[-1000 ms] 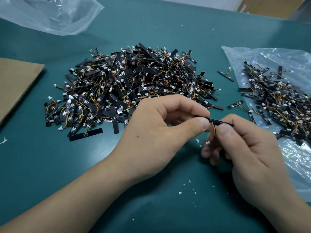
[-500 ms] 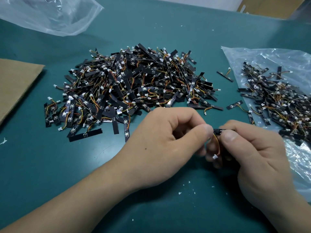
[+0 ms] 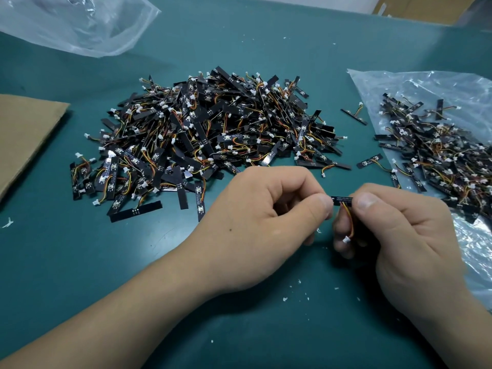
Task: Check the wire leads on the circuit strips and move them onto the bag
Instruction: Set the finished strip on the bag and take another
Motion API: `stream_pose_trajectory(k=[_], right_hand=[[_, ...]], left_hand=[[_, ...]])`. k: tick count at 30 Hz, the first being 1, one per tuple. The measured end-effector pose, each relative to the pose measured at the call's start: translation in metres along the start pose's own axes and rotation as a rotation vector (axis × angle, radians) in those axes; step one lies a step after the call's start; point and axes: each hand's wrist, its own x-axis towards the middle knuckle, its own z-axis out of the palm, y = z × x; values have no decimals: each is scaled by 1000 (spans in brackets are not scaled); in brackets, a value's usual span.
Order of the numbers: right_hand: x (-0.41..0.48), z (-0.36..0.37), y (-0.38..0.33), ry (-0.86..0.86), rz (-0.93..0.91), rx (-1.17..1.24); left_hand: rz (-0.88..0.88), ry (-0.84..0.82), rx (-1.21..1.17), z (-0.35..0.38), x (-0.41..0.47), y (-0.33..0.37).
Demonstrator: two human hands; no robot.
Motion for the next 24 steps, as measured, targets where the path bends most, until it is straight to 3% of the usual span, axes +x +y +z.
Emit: stream_pose_trajectory(k=[24], right_hand=[[0, -3, 3, -74, -59, -115]], left_hand=[[27, 3, 52, 0, -1, -1]])
